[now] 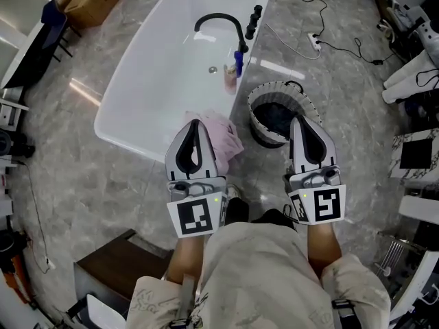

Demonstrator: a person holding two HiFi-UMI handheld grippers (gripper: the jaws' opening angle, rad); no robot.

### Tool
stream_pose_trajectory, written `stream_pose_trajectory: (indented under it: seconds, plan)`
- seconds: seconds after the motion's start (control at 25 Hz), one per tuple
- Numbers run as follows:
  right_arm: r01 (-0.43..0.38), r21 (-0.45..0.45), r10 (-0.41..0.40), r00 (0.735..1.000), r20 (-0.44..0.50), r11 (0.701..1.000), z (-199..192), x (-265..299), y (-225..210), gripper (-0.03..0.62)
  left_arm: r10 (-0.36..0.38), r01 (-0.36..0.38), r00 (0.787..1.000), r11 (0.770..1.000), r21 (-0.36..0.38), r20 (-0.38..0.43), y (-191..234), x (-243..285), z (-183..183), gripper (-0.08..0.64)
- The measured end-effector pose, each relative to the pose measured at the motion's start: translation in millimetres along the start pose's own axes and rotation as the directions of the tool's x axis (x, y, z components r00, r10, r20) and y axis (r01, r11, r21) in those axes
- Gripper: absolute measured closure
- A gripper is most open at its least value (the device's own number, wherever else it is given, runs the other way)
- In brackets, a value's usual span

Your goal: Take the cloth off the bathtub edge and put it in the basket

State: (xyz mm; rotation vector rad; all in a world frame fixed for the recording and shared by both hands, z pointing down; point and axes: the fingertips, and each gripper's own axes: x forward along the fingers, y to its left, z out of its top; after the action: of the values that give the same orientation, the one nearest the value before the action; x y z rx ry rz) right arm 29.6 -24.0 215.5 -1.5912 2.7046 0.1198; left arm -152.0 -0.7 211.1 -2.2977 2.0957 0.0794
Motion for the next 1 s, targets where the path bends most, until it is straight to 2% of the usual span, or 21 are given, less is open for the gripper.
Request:
stream_pose_trajectory:
  seconds: [0.2, 0.52, 0.8, 1.0]
  plan:
    - [-0.033, 0.01, 0.033, 0.999, -0.017, 0.999, -9.5, 21.2, 11.4, 0.604, 0.036, -0.036, 0.999, 0.999, 0.003, 0.002, 19.2, 6.8, -4.4, 0.557]
    - [-0.129, 0.06, 0.131, 0.991, -0.028, 0.99, -36.3, 63.9, 14.5, 0.604, 0.148, -0.148, 0.989, 0.989, 0.027, -0.01, 38.1, 21.6, -24.4, 0.557]
    - [-0.237, 0.092, 0.243, 0.968, -0.057, 0.967, -58.3, 101.6, 17.3, 0.604, 0.25, -0.249, 0.967, 0.968, 0.031, -0.044, 48.3, 31.6, -45.8, 0.557]
    - [-0.316, 0.107, 0.326, 0.939, -0.105, 0.943, -90.1, 122.7, 37.7, 0.604, 0.313, -0.31, 0.946, 0.95, 0.044, -0.08, 63.0, 29.1, -71.4, 0.557]
